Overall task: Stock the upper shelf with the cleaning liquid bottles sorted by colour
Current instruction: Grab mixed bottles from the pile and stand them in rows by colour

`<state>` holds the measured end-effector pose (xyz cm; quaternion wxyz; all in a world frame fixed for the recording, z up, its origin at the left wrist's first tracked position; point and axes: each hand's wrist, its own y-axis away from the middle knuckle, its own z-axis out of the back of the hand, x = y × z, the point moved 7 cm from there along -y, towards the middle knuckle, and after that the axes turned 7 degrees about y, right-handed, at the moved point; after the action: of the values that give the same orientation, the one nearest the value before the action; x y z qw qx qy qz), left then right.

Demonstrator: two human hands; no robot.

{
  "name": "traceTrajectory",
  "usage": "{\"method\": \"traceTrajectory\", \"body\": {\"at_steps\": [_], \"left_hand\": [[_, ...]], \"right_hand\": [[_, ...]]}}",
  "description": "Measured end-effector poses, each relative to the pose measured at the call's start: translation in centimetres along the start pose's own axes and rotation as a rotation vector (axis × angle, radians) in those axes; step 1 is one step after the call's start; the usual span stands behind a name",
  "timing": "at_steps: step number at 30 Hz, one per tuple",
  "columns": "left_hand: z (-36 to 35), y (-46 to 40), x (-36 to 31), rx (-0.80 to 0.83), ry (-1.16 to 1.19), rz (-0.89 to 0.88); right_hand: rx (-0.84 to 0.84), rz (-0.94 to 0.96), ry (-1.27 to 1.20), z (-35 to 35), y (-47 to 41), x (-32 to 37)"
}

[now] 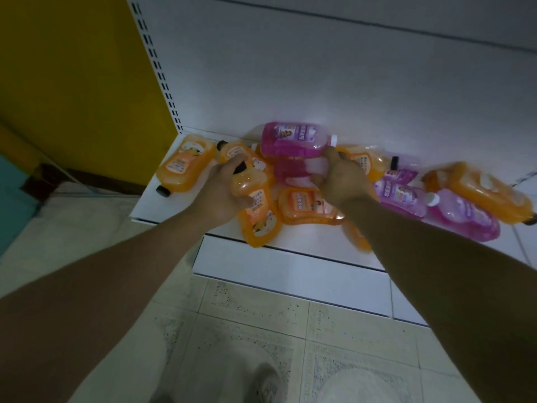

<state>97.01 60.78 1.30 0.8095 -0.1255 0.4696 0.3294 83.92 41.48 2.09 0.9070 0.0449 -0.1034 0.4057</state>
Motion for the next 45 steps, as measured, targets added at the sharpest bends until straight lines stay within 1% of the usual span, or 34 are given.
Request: {"method": "traceTrajectory", "body": {"at_steps": [3,5,7,9,11,12,14,16,18,20,23,25,28,33,36,42,45], "left_hand": [[-0.5,0.1,-0.4,0.008,0.217,0.008],[-0.3,0.0,-0.5,0.025,0.265,-0.021],[0.2,-0.1,-0.3,0.038,0.284,-0.016],[1.2,0.0,-0.4,0.024,0.277,-0.023],[2.2,0.3,-0.9,0.013,0.156,-0.054],[2.6,0.3,-0.5,0.003,0.141,-0.055],[2.9,0.4,0.6,0.042,0.213,-0.028],[2.8,0.6,1.5,0.066,0.261,-0.008],[2.6,0.9,2.2,0.035,0.298,0.012],[3.1,1.3,2.7,-0.018,0.386,0.060],[4.2,2.2,3.0,-0.029,0.419,0.124],[5.4,3.1,2.1,-0.010,0.423,0.120],[7.9,4.6,-0.8,-0.016,0.428,0.060],[14.5,7.6,-7.5,-0.044,0.514,-0.105],[18.5,10.0,-11.4,-0.028,0.561,-0.213],[25.4,14.9,-16.7,-0.003,0.670,-0.383],[28.6,16.2,-19.6,-0.016,0.748,-0.445]], "right_hand": [[-0.123,-0.003,-0.118,2.8,0.0,1.0],[-0.189,-0.027,-0.224,4.6,0.4,1.2],[-0.225,-0.044,-0.343,5.9,1.1,1.3],[-0.241,-0.024,-0.410,6.8,2.0,1.8],[-0.221,-0.009,-0.423,6.9,2.9,2.5],[-0.192,0.000,-0.411,6.6,3.3,2.9],[-0.128,0.011,-0.391,5.3,3.8,3.7],[-0.109,-0.013,-0.440,4.2,4.0,4.3],[-0.129,-0.056,-0.464,3.9,4.0,4.7],[-0.129,-0.095,-0.435,4.0,4.2,5.1],[-0.088,-0.155,-0.558,4.4,5.2,5.4],[-0.094,-0.184,-0.665,5.3,6.3,6.1],[-0.138,-0.181,-0.783,8.0,8.3,8.1],[-0.337,-0.205,-0.736,15.8,12.6,12.8],[-0.450,-0.229,-0.752,20.7,15.4,15.6],[-0.615,-0.202,-0.813,29.4,19.9,20.8],[-0.645,-0.198,-0.841,33.6,20.8,22.9]]}}
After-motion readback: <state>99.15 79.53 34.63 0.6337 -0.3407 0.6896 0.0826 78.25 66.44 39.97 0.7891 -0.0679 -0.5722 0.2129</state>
